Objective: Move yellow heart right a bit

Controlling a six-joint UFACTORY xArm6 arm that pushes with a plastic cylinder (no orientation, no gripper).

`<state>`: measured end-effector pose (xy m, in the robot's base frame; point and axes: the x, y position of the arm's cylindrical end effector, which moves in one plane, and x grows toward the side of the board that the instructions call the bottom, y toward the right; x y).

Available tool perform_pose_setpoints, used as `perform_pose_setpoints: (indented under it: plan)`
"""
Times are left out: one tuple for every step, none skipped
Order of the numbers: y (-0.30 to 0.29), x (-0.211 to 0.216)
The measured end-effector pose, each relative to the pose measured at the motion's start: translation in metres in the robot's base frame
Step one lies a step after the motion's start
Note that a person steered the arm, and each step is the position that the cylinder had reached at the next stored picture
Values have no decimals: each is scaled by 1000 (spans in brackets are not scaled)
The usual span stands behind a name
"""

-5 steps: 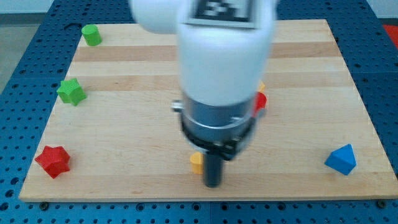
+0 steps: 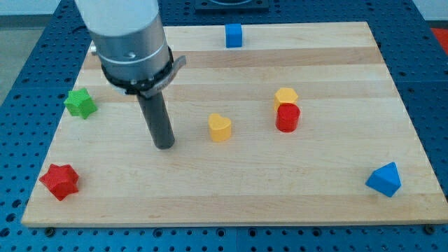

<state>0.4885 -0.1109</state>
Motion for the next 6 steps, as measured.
perform_pose_setpoints:
  plan:
    - [34, -3]
    - [37, 5]
    - [52, 8]
    - [64, -9]
    - [58, -12]
    - [45, -17]
